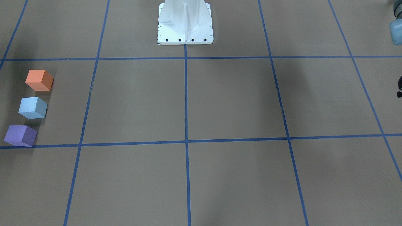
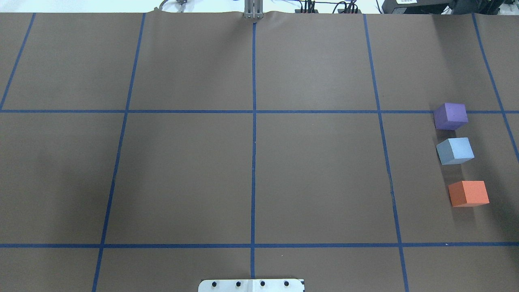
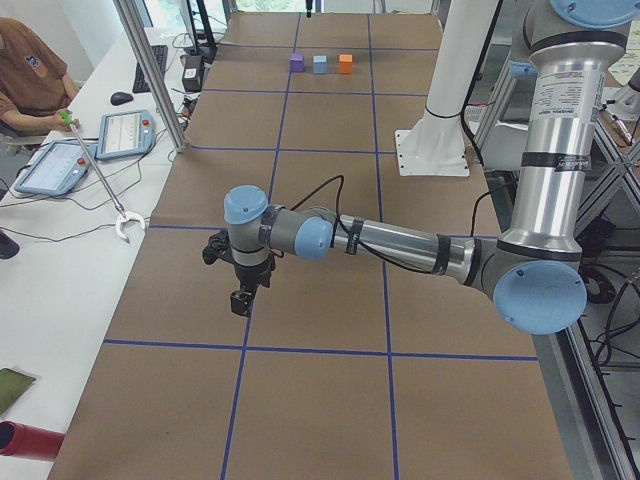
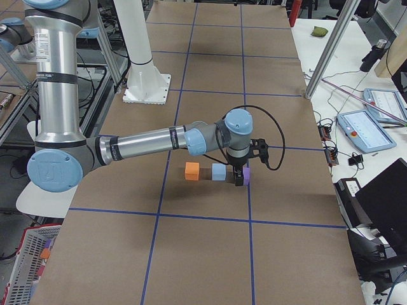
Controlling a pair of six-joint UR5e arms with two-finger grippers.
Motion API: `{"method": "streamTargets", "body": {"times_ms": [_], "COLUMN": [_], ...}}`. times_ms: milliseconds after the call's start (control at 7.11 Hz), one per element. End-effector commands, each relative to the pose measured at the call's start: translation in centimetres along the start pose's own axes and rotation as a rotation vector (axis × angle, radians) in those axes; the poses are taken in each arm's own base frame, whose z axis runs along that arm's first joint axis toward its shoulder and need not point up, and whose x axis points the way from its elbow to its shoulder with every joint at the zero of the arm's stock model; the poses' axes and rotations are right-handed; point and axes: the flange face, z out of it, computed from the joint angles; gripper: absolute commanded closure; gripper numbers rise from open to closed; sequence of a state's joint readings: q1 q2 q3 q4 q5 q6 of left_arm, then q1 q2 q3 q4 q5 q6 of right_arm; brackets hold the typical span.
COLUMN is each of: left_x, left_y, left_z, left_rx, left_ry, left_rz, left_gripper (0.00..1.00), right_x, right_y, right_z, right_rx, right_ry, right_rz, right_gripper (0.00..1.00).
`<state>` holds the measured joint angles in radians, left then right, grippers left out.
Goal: Place blue block between orange and purple blocks
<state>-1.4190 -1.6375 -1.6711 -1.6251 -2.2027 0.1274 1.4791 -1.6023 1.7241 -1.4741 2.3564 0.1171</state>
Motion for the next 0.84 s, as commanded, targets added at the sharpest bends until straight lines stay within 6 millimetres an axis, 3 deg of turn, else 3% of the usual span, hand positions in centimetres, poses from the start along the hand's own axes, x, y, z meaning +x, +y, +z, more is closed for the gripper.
{"method": "streamTargets", "body": {"times_ms": [0, 422, 562, 703], "left_x": [-2.6, -6.2, -6.4, -6.5], "left_y": [3.0, 8.2, 9.7, 10.0], "left_z": [0.0, 0.4, 1.2, 1.5], "left_rx": [-0.014, 0.015, -0.001, -0.006], "left_ry": [0.000, 0.149, 0.154, 0.154], "left_rz": [0.056, -0.073, -0.088, -0.092], "left_gripper": [0.00, 0.00, 0.00, 0.00], "right_x": [4.4, 5.0, 5.8, 5.8], "right_y": [3.0, 3.9, 4.2, 3.4], "right_z": [-0.1, -0.3, 0.5, 0.5], "right_rx": [-0.007, 0.001, -0.015, -0.018], "right_ry": [-0.027, -0.039, -0.029, -0.033], "right_rz": [-0.002, -0.023, -0.010, -0.002], "right_gripper": [0.00, 0.00, 0.00, 0.00]}}
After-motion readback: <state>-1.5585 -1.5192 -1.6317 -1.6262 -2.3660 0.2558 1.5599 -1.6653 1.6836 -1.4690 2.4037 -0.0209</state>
